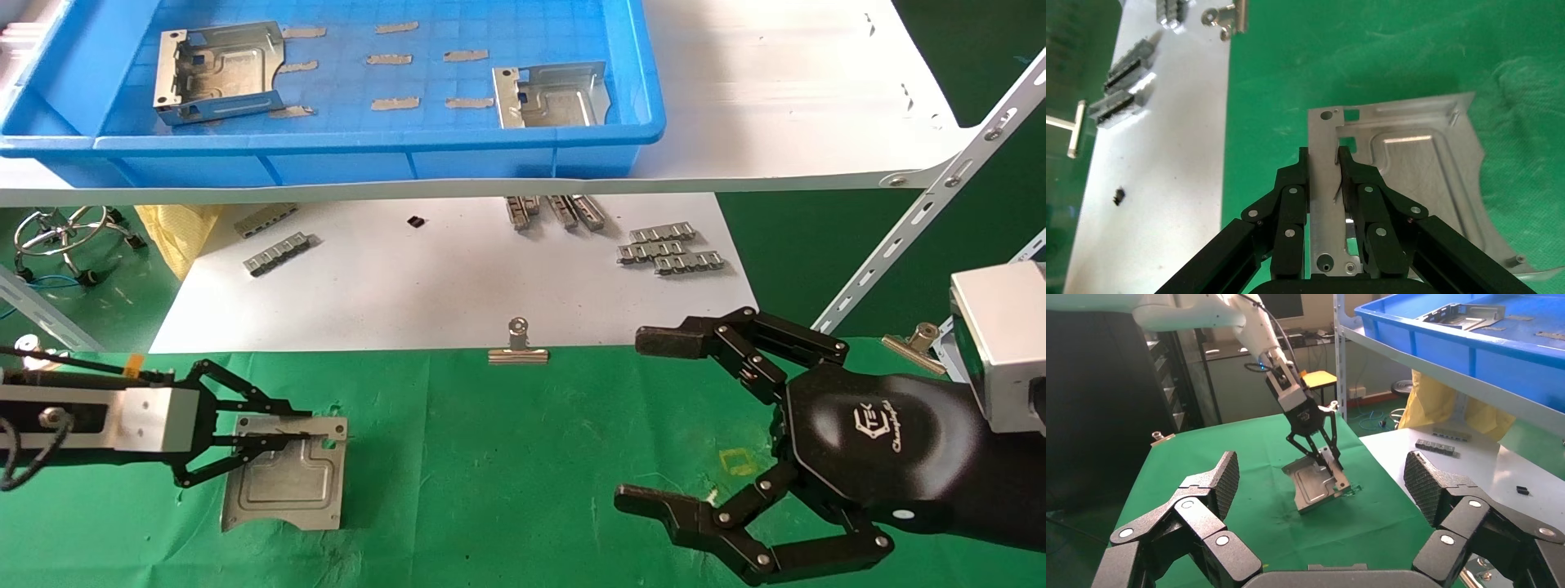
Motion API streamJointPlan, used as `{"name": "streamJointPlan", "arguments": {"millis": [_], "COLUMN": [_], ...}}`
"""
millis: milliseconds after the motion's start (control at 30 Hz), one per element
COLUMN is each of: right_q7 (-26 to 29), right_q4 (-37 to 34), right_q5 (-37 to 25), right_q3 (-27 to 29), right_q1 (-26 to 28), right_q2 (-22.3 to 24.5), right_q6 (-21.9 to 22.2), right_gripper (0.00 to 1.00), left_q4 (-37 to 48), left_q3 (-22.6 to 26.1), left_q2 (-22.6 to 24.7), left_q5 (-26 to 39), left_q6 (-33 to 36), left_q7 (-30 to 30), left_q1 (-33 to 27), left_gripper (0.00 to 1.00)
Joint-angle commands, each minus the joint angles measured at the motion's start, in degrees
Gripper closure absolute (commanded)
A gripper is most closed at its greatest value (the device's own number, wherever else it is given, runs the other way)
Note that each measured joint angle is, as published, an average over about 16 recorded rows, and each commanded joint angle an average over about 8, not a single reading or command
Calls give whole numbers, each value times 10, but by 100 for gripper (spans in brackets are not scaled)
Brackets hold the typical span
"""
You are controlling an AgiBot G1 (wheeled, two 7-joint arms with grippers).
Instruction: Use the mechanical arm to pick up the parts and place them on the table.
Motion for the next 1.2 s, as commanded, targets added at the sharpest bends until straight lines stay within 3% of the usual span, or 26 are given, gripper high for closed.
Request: {"name": "streamJointPlan", "arguments": {"millis": [33, 133, 167, 200, 500, 900, 1200], "right_q7": [0, 0, 0, 0, 0, 0, 0], "right_q4": [0, 0, 0, 0, 0, 0, 0], "right_q5": [0, 0, 0, 0, 0, 0, 0], "right_q3": [0, 0, 0, 0, 0, 0, 0], "right_q1": [0, 0, 0, 0, 0, 0, 0], "right_q2": [0, 0, 0, 0, 0, 0, 0], "right_q6": [0, 0, 0, 0, 0, 0, 0], "right_gripper": [0, 0, 0, 0, 0, 0, 0], "left_q4": [28, 58, 66, 74, 123, 167, 166], "left_q3": [0, 1, 2, 3, -5, -52, -54], "left_q2": [10, 22, 26, 29, 46, 32, 31], "left_q5": [1, 3, 5, 6, -6, -84, -88], "left_q6": [-2, -5, -7, -9, 6, 38, 37], "left_q7": [25, 43, 48, 53, 74, -46, -48], "left_q1": [2, 1, 1, 0, -6, 23, 28], "left_gripper": [49, 12, 2, 0, 0, 0, 0]}}
